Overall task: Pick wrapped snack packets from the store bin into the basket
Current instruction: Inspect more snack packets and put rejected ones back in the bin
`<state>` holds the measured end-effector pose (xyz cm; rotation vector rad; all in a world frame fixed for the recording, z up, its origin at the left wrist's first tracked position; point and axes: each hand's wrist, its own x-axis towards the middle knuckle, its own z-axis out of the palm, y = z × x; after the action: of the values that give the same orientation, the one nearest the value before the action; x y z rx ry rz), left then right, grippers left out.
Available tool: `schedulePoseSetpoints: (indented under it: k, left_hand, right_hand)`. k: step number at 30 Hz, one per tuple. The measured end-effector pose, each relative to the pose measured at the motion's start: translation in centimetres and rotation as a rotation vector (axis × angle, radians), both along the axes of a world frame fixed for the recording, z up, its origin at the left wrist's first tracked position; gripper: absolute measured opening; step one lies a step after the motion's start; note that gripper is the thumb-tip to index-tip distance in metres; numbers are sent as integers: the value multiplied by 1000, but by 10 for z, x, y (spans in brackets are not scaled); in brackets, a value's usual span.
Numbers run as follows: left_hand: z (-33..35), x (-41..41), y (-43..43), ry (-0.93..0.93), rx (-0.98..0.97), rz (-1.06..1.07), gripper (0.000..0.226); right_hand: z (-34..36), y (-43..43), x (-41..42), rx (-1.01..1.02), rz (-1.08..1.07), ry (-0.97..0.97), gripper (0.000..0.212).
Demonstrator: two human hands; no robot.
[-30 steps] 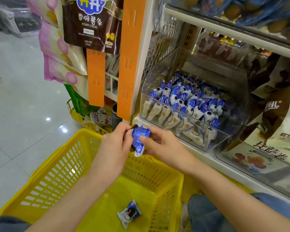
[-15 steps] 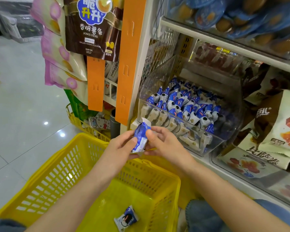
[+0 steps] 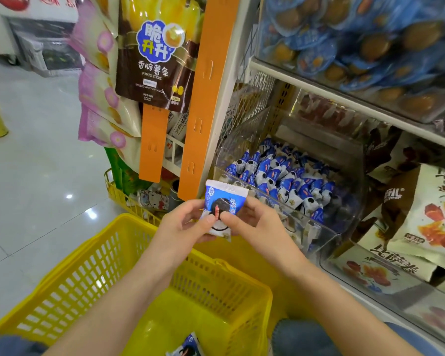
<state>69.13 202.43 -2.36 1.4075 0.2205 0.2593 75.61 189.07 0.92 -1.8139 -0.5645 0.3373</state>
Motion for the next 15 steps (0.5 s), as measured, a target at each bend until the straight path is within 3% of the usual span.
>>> schedulePoseSetpoints:
  k: [9, 15]
  left_hand:
    - [16, 25, 15, -131, 447, 206, 23]
    - [27, 55, 12, -215, 822, 216, 35]
  right_hand:
    - [11, 24, 5, 132, -162, -123, 11]
    - [32, 13, 66, 131, -504, -195, 28]
